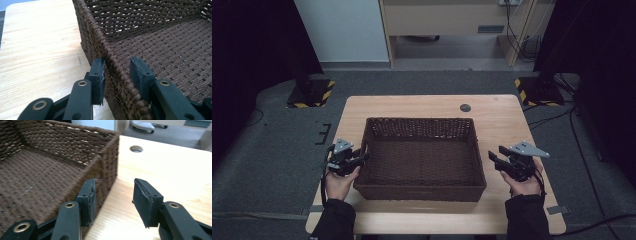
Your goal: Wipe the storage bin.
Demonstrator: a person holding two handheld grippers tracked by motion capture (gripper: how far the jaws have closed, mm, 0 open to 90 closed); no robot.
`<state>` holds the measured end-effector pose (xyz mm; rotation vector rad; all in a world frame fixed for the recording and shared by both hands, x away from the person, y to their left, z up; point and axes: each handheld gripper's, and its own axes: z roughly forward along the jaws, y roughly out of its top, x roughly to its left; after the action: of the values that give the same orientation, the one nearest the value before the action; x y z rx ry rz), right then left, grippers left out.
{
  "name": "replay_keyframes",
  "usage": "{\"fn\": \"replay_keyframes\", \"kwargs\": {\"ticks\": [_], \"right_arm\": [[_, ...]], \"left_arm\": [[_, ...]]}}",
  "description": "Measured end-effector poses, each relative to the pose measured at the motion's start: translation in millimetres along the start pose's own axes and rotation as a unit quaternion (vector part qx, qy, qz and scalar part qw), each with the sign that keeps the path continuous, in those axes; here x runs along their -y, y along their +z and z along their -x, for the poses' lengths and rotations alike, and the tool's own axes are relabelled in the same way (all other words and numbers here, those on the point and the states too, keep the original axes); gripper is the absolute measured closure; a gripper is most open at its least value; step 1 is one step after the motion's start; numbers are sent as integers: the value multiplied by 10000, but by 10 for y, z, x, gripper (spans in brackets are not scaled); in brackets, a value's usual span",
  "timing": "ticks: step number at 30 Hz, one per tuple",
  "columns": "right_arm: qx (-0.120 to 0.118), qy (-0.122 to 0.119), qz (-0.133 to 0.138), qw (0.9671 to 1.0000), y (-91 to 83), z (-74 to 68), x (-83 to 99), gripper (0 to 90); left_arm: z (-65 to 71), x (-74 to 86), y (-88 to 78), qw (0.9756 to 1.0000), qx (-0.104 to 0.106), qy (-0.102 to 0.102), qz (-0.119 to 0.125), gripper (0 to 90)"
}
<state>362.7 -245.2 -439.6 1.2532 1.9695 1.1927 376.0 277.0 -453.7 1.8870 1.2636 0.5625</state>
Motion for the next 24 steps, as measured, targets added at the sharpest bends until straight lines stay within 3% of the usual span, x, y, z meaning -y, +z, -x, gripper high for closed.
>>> {"fn": "replay_keyframes", "kwargs": {"ticks": [7,15,17,24], "right_arm": [[426,1,-115,9990,-95,175,193,492],[762,67,-533,9956,-128,388,513,468],[863,184,-666,9939,-112,452,586,466],[825,173,-976,9916,-35,572,740,486]], "left_arm": [[-27,-27,18,9999,0,90,-95,621],[-69,-31,29,9999,46,3,-97,601],[-72,-27,29,9999,77,-17,-85,604],[-74,-25,32,9998,174,-67,-71,636]]}}
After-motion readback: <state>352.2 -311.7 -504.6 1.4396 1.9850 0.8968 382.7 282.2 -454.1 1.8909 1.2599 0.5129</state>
